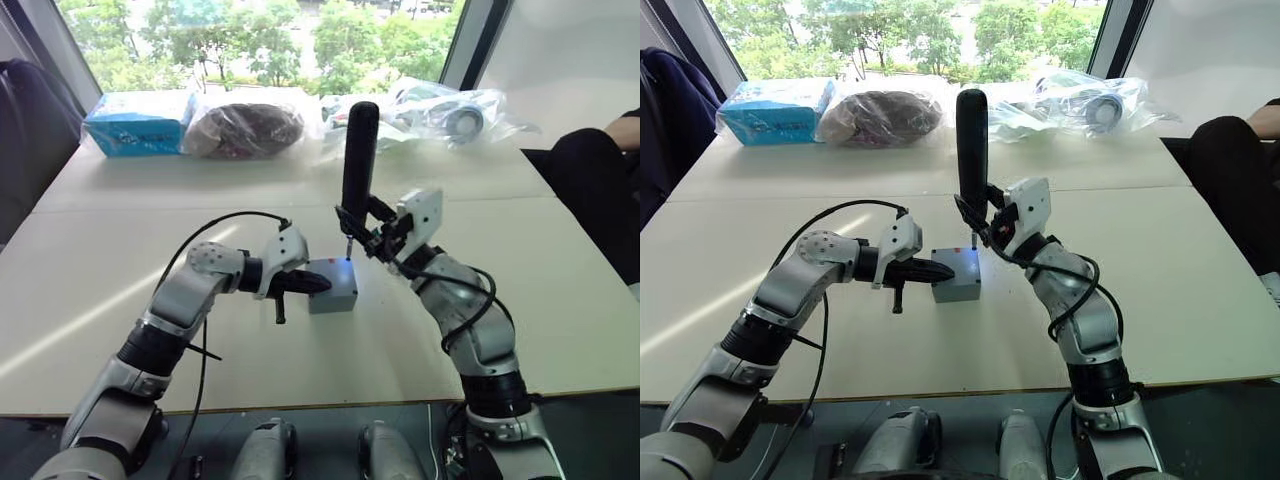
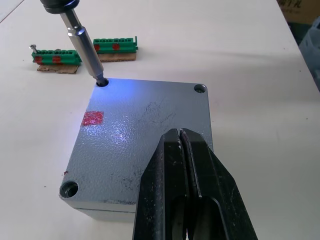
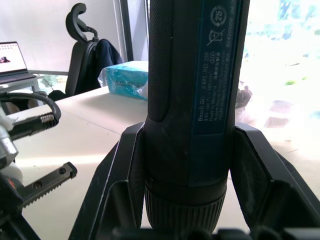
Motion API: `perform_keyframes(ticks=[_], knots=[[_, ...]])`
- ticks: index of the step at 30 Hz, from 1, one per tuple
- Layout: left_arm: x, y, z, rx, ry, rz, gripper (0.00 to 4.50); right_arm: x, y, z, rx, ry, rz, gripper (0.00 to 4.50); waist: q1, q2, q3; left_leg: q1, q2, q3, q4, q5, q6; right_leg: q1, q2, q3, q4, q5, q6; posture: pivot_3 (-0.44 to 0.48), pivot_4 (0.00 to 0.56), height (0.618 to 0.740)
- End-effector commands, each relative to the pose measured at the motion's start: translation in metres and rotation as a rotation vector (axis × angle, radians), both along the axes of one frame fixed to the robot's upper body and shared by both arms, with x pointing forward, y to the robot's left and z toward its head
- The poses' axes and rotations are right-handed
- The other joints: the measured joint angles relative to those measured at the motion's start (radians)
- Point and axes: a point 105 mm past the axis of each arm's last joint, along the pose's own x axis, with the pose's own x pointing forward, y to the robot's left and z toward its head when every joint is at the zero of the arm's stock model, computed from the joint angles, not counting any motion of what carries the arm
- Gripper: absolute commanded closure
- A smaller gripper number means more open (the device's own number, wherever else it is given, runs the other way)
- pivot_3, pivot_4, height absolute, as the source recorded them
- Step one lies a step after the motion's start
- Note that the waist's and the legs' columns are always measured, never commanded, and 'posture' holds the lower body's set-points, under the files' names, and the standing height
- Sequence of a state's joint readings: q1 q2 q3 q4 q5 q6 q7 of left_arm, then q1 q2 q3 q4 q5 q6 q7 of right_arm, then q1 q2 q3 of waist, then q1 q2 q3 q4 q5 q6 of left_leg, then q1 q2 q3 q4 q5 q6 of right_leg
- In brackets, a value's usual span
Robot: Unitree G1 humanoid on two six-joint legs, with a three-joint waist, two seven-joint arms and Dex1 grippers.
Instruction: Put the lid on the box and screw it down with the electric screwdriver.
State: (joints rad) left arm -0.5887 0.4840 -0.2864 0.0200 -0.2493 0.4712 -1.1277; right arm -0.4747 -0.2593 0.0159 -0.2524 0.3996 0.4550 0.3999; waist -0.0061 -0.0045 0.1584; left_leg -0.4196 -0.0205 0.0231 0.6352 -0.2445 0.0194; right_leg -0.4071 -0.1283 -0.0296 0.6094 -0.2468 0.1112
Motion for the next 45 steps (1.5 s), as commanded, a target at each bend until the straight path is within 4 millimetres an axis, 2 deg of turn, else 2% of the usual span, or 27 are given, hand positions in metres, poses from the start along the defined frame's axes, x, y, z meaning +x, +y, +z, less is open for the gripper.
perform_keyframes(ticks=[1,4,6,8,9,11,13,15,16,19,21,24,29,33,35,36,38,39,40,43,45], knots=[[0.01,0.003,-0.006,-0.044,0.031,0.073,4.5,-0.017,-0.017,0.087,0.112,-0.211,0.012,2.69,0.001,0.001,0.001,-0.006,0.0,0.0,0.002,0.0,0.0,-0.002,0.0,0.0,0.001,0.0,0.0,0.0,0.15,0.74],[0.013,0.005,0.014,-0.149,0.087,0.076,4.5,-0.02,-0.046,0.141,0.29,-0.225,-0.027,2.69,-0.003,0.002,0.006,-0.012,-0.001,0.001,0.005,0.001,0.0,-0.006,0.0,-0.001,0.003,0.002,0.004,0.0,0.15,0.74],[0.014,0.007,0.033,-0.198,0.104,0.055,4.5,-0.016,-0.07,0.161,0.371,-0.169,-0.076,2.69,-0.004,0.002,0.007,-0.019,-0.001,0.001,0.006,0.001,0.0,-0.013,0.001,-0.002,0.005,0.003,0.005,0.0,0.15,0.74],[0.011,0.008,0.047,-0.214,0.091,0.033,4.5,-0.012,-0.089,0.166,0.393,-0.094,-0.121,2.69,-0.002,0.002,0.009,-0.026,0.0,0.0,0.01,0.002,-0.001,-0.019,0.002,-0.004,0.008,0.003,0.006,0.0,0.15,0.74],[0.006,0.008,0.057,-0.206,0.066,0.0,4.5,-0.006,-0.095,0.149,0.281,0.053,-0.123,2.69,-0.001,0.001,0.009,-0.026,0.0,0.0,0.01,0.002,-0.001,-0.018,0.003,-0.005,0.007,0.003,0.006,0.0,0.15,0.74],[-0.007,0.008,0.067,-0.173,0.04,-0.065,4.5,-0.008,-0.106,0.102,0.05,0.357,-0.106,2.69,0.002,0.001,0.01,-0.027,-0.001,0.0,0.011,0.002,-0.001,-0.016,0.004,-0.006,0.006,0.003,0.006,0.0,0.15,0.74],[-0.019,0.008,0.068,-0.142,0.038,-0.117,4.5,-0.014,-0.123,0.07,-0.076,0.529,-0.147,2.69,0.001,0.001,0.01,-0.025,-0.001,0.002,0.012,-0.001,0.004,-0.013,0.003,-0.006,0.003,0.003,0.005,0.0,0.15,0.74],[-0.027,0.007,0.065,-0.126,0.054,-0.141,4.5,-0.015,-0.138,0.053,-0.078,0.656,-0.177,2.69,-0.005,0.002,0.011,-0.025,-0.001,0.003,0.012,-0.003,0.007,-0.013,0.001,-0.005,0.002,0.002,0.002,0.0,0.15,0.74],[-0.027,0.006,0.061,-0.132,0.07,-0.136,4.5,-0.016,-0.143,0.043,-0.085,0.717,-0.184,2.69,-0.009,0.007,0.015,-0.025,-0.002,0.004,0.012,-0.003,0.007,-0.013,0.0,-0.004,0.002,0.001,0.002,0.0,0.15,0.74],[-0.029,0.005,0.051,-0.132,0.092,-0.133,4.5,-0.019,-0.153,0.018,-0.117,0.861,-0.197,2.69,-0.01,0.015,0.023,-0.025,-0.003,0.009,0.013,-0.002,0.007,-0.016,0.002,0.0,0.004,0.005,0.009,0.0,0.15,0.74],[-0.032,0.004,0.049,-0.126,0.093,-0.14,4.5,-0.019,-0.157,0.008,-0.126,0.912,-0.205,2.69,-0.006,0.012,0.025,-0.025,-0.001,0.008,0.014,-0.002,0.007,-0.017,0.005,0.0,0.005,0.006,0.011,0.0,0.15,0.74],[-0.039,0.003,0.047,-0.109,0.069,-0.155,4.5,-0.015,-0.175,-0.018,-0.097,1.053,-0.283,2.69,-0.005,0.01,0.026,-0.025,0.001,0.006,0.015,-0.002,0.007,-0.016,0.009,-0.001,0.006,0.006,0.011,0.0,0.15,0.74],[-0.047,0.008,0.045,-0.08,0.063,-0.151,4.5,-0.01,-0.184,-0.034,-0.087,1.149,-0.319,2.69,-0.005,0.01,0.026,-0.025,0.001,0.007,0.017,-0.002,0.007,-0.016,0.009,0.0,0.006,0.007,0.012,0.0,0.15,0.74],[-0.045,0.012,0.041,-0.069,0.072,-0.116,4.5,-0.006,-0.188,-0.052,-0.175,1.192,-0.346,2.69,-0.006,0.01,0.026,-0.025,0.001,0.007,0.017,-0.002,0.007,-0.016,0.009,0.0,0.005,0.007,0.012,0.0,0.15,0.74],[-0.043,0.014,0.038,-0.068,0.075,-0.097,4.5,-0.004,-0.193,-0.058,-0.208,1.198,-0.366,1.69,-0.007,0.01,0.026,-0.025,0.001,0.007,0.017,-0.002,0.007,-0.015,0.009,0.0,0.006,0.007,0.013,0.0,0.15,0.74],[-0.043,0.015,0.038,-0.069,0.077,-0.089,4.5,-0.003,-0.194,-0.059,-0.221,1.198,-0.368,1.51,-0.007,0.01,0.026,-0.025,0.001,0.007,0.017,-0.002,0.007,-0.015,0.009,0.0,0.006,0.007,0.013,0.0,0.15,0.74],[-0.042,0.016,0.038,-0.072,0.082,-0.078,4.5,-0.002,-0.194,-0.058,-0.242,1.189,-0.364,0.82,-0.006,0.01,0.026,-0.024,0.001,0.007,0.018,-0.002,0.007,-0.014,0.009,0.0,0.006,0.008,0.013,0.0,0.15,0.74],[-0.041,0.018,0.037,-0.071,0.082,-0.07,4.5,-0.001,-0.194,-0.057,-0.254,1.181,-0.362,0.34,-0.005,0.009,0.025,-0.024,0.001,0.007,0.018,-0.002,0.007,-0.014,0.009,0.0,0.006,0.008,0.013,0.0,0.15,0.74],[-0.04,0.02,0.037,-0.067,0.08,-0.061,4.5,0.0,-0.194,-0.056,-0.267,1.173,-0.364,0.1,-0.004,0.009,0.025,-0.024,0.001,0.006,0.019,-0.002,0.007,-0.013,0.009,0.0,0.006,0.008,0.013,0.0,0.15,0.74],[-0.032,0.028,0.039,-0.065,0.063,-0.02,4.5,0.002,-0.195,-0.052,-0.291,1.141,-0.358,0.04,-0.002,0.009,0.025,-0.024,0.001,0.006,0.02,-0.002,0.007,-0.012,0.009,0.0,0.006,0.008,0.014,0.0,0.15,0.74],[-0.021,0.036,0.045,-0.08,0.044,0.034,4.5,0.005,-0.193,-0.04,-0.284,1.083,-0.35,0.04,-0.003,0.009,0.025,-0.024,0.0,0.006,0.022,-0.002,0.007,-0.012,0.009,0.0,0.006,0.008,0.014,0.0,0.15,0.74]])
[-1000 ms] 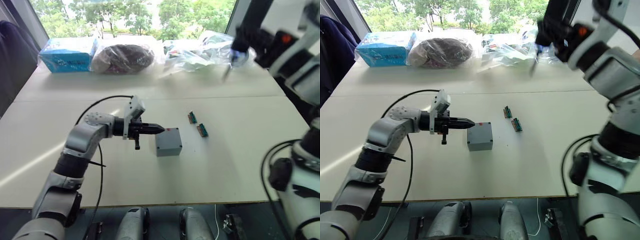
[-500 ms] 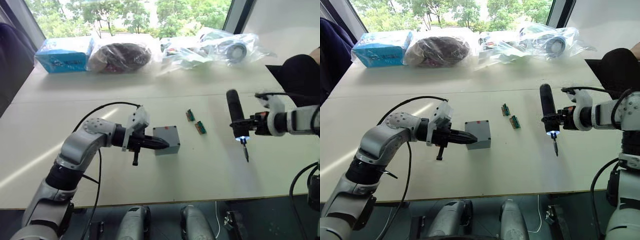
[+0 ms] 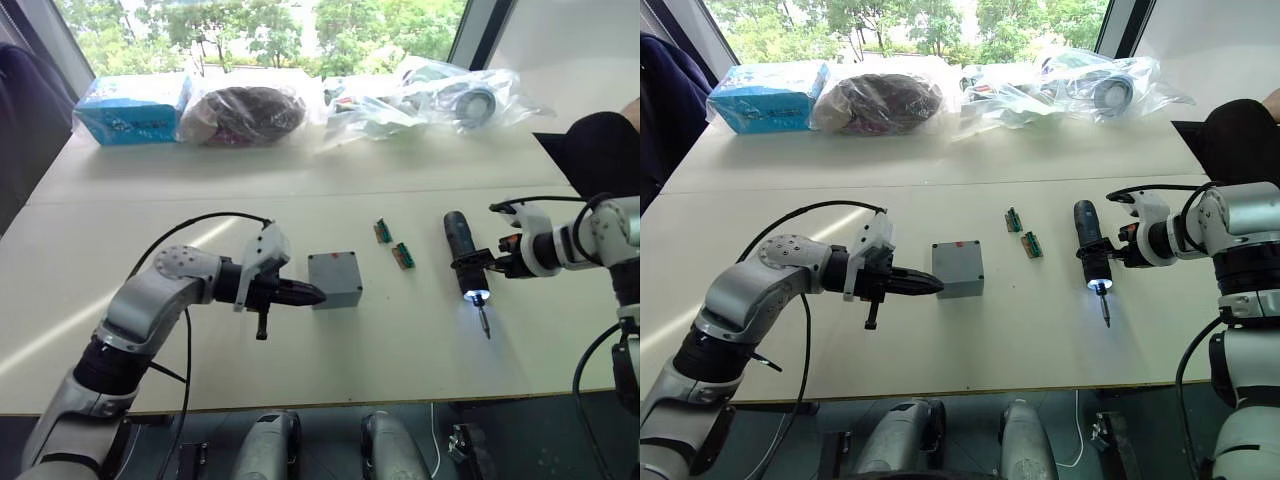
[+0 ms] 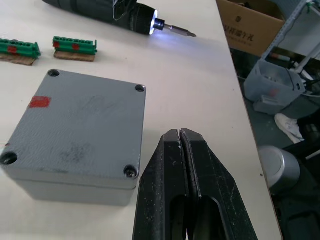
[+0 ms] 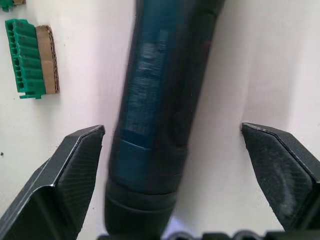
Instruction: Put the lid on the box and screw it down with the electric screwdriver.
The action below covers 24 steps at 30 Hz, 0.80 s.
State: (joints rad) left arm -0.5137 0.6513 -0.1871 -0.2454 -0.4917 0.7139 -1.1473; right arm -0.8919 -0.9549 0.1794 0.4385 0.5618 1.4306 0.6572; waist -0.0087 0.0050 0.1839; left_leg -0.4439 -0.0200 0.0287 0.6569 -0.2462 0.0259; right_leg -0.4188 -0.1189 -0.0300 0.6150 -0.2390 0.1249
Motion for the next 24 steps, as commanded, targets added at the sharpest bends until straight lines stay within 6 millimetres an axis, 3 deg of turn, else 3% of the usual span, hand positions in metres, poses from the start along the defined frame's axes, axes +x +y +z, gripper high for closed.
perform_keyframes(ticks=[1,6,9,11,13,17,19,24], knots=[[0.02,0.017,0.021,-0.036,-0.073,0.103,4.5,0.008,-0.002,0.038,-0.039,-0.16,0.044,0.04,0.0,0.0,0.0,0.0,0.0,0.0,0.001,0.0,0.0,0.0,0.0,0.0,0.0,0.0,0.0,0.0,0.15,0.74],[0.043,0.039,0.031,-0.049,-0.102,0.229,4.5,-0.001,0.04,0.092,-0.032,-0.406,0.298,0.04,-0.002,0.0,0.0,0.0,0.0,0.0,0.001,0.0,0.0,-0.001,0.0,0.0,0.003,0.0,0.001,0.0,0.15,0.74],[0.054,0.043,0.026,-0.03,-0.116,0.275,4.5,-0.02,0.071,0.095,0.01,-0.465,0.463,0.04,-0.002,0.0,0.0,0.0,0.001,0.0,0.001,0.0,0.0,0.0,0.0,0.0,0.003,0.0,0.001,0.0,0.15,0.74],[0.06,0.041,0.009,0.04,-0.133,0.296,4.5,-0.038,0.1,0.079,0.024,-0.478,0.61,0.04,0.0,-0.002,-0.001,0.0,0.001,-0.001,0.002,0.0,0.0,0.0,0.001,-0.001,0.003,0.0,0.001,0.0,0.15,0.74],[0.067,0.038,-0.014,0.151,-0.145,0.332,4.5,-0.053,0.119,0.048,-0.008,-0.46,0.718,0.04,0.002,-0.003,-0.001,0.001,0.001,-0.002,0.004,0.0,0.0,0.003,0.001,-0.002,0.003,0.0,0.001,0.0,0.15,0.74],[0.055,0.02,-0.034,0.175,-0.111,0.264,4.5,-0.058,0.137,-0.005,-0.083,-0.484,0.748,0.04,0.015,-0.005,-0.002,0.001,0.0,-0.002,0.008,-0.001,0.001,0.006,0.0,-0.002,0.002,0.0,0.001,0.0,0.15,0.74],[0.054,0.017,-0.034,0.171,-0.107,0.258,4.5,-0.06,0.143,-0.016,-0.092,-0.496,0.76,0.04,0.019,-0.005,-0.001,0.001,-0.001,-0.002,0.009,-0.001,0.001,0.005,0.0,0.0,0.002,0.001,0.001,0.0,0.15,0.74],[0.049,0.007,-0.035,0.165,-0.103,0.208,4.5,-0.063,0.164,-0.02,-0.021,-0.555,0.777,0.04,0.02,-0.005,-0.002,0.002,0.0,-0.003,0.01,0.0,0.0,0.006,0.0,-0.001,0.004,0.001,0.001,0.0,0.15,0.74]])
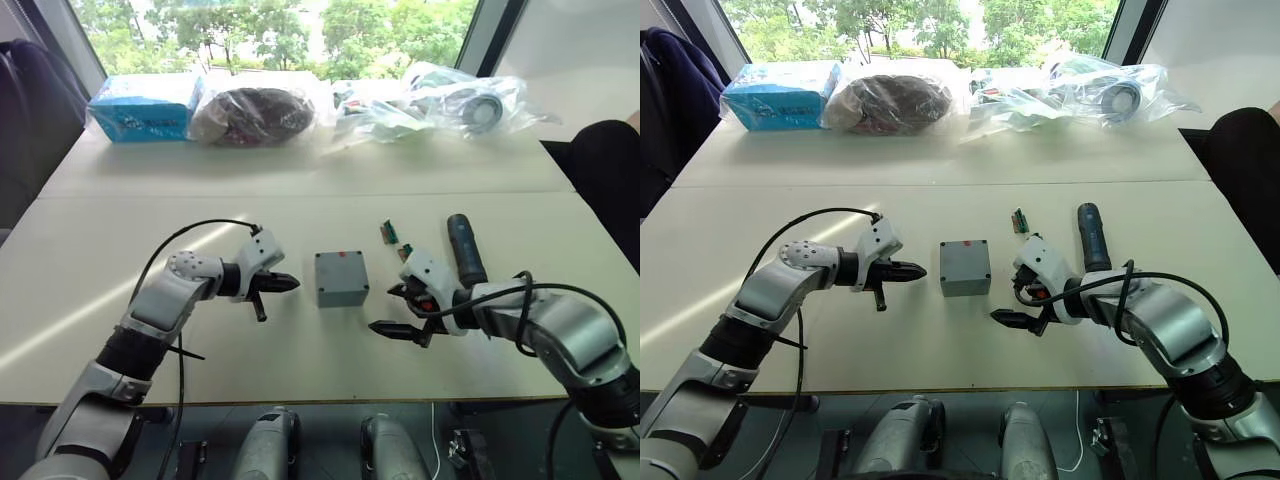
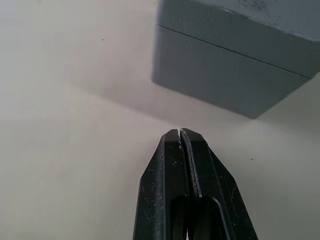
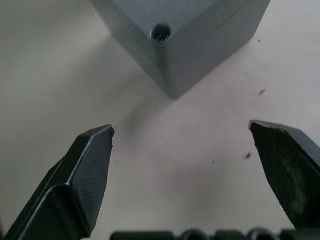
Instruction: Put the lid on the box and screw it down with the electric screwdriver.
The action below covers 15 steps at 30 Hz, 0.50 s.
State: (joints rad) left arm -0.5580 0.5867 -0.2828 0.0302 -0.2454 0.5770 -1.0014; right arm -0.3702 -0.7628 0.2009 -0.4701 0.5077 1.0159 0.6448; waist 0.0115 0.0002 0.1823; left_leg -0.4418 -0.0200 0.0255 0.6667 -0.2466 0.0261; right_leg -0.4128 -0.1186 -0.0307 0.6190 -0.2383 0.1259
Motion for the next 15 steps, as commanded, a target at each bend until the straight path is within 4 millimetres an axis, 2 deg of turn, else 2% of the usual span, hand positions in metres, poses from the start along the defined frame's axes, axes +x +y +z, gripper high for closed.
perform_keyframes(ticks=[1,5,9,11,15], knots=[[-0.001,-0.012,0.013,-0.006,-0.058,-0.057,4.5,-0.002,0.014,0.007,0.028,-0.075,0.045,0.04,0.0,0.0,0.0,0.0,0.0,0.0,0.0,0.0,0.0,0.0,0.0,0.0,0.0,0.0,0.0,0.0,0.15,0.74],[0.004,-0.023,0.015,-0.019,-0.073,-0.067,4.5,-0.005,0.025,0.004,0.055,-0.071,0.069,0.04,0.002,0.0,0.0,0.0,0.0,-0.001,0.0,0.0,0.0,0.0,0.0,-0.001,0.001,0.0,0.0,0.0,0.15,0.74],[0.02,-0.034,0.012,0.011,-0.105,-0.046,4.5,-0.027,0.04,0.009,0.114,-0.017,0.15,0.04,0.002,0.0,0.0,0.001,-0.001,-0.001,0.0,0.0,0.0,0.001,0.0,-0.002,0.002,0.0,0.0,0.0,0.15,0.74],[0.027,-0.034,0.011,0.021,-0.115,-0.029,4.5,-0.031,0.039,0.01,0.111,-0.019,0.146,0.04,0.002,0.0,0.0,0.001,-0.001,-0.001,0.0,0.0,0.0,0.001,0.0,-0.002,0.002,0.0,0.0,0.0,0.15,0.74],[0.038,-0.01,0.005,0.1,-0.115,0.049,4.5,-0.036,0.031,0.02,0.11,-0.04,0.124,0.04,-0.002,0.0,0.0,0.001,0.0,-0.001,0.0,0.0,0.0,0.001,0.0,-0.002,0.002,0.0,0.0,0.0,0.15,0.74]])
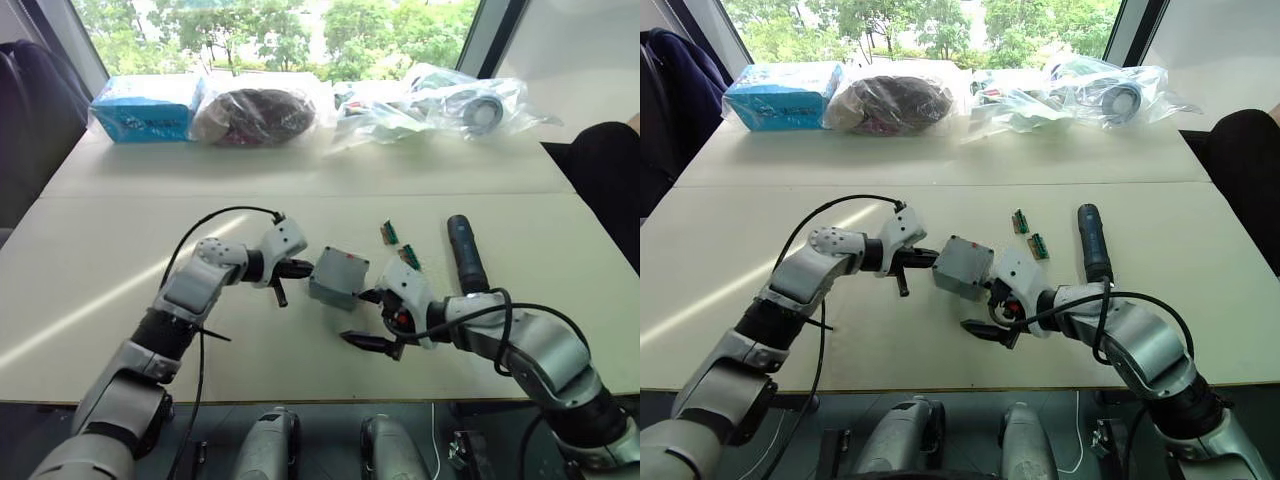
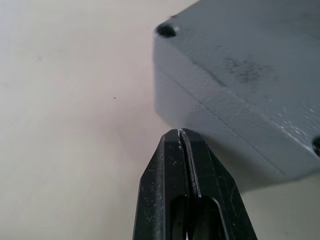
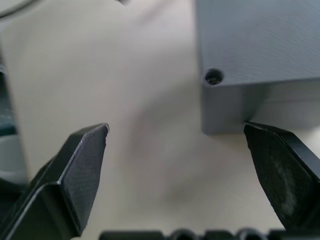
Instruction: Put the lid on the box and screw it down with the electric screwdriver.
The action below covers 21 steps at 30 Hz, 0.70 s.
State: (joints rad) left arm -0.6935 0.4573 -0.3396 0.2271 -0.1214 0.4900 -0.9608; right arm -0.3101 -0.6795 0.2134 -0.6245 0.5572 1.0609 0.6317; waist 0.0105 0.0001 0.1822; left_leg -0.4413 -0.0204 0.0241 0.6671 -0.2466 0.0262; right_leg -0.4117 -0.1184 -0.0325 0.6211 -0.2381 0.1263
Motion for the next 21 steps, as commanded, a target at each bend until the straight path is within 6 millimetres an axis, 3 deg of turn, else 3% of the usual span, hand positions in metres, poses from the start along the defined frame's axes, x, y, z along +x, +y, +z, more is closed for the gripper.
perform_keyframes(ticks=[1,6,10,16,21], knots=[[0.011,0.021,0.005,0.067,-0.048,0.058,4.5,-0.004,-0.005,0.02,0.018,-0.063,-0.008,0.04,-0.001,0.0,0.0,0.0,0.0,0.0,0.0,0.0,0.0,0.0,0.0,0.0,0.0,0.0,0.0,0.0,0.15,0.74],[-0.001,0.041,0.0,0.087,-0.005,0.054,4.5,0.005,-0.031,0.026,-0.129,-0.183,-0.012,0.04,-0.002,0.0,0.0,0.001,0.0,0.0,0.0,0.0,0.0,-0.001,0.0,0.0,0.003,0.0,0.0,0.0,0.15,0.74],[-0.041,0.028,-0.003,0.026,0.092,-0.109,4.5,0.04,-0.045,0.023,-0.203,-0.278,-0.015,0.04,-0.007,0.0,-0.001,0.003,0.001,0.001,0.0,0.0,0.0,0.0,0.0,0.001,0.004,0.0,0.0,0.0,0.15,0.74],[-0.058,0.011,-0.009,0.033,0.098,-0.165,4.5,0.063,-0.03,0.013,-0.213,-0.327,0.086,0.04,0.003,-0.001,-0.001,0.003,0.0,0.001,0.0,0.0,0.0,0.0,0.0,0.001,0.005,0.0,0.0,0.0,0.15,0.74],[-0.043,0.005,-0.005,0.024,0.044,-0.103,4.5,0.055,-0.018,0.007,-0.17,-0.293,0.161,0.04,0.002,-0.001,0.0,0.003,0.0,0.001,0.001,0.0,0.0,0.001,0.0,0.001,0.006,0.0,0.0,0.0,0.15,0.74]])
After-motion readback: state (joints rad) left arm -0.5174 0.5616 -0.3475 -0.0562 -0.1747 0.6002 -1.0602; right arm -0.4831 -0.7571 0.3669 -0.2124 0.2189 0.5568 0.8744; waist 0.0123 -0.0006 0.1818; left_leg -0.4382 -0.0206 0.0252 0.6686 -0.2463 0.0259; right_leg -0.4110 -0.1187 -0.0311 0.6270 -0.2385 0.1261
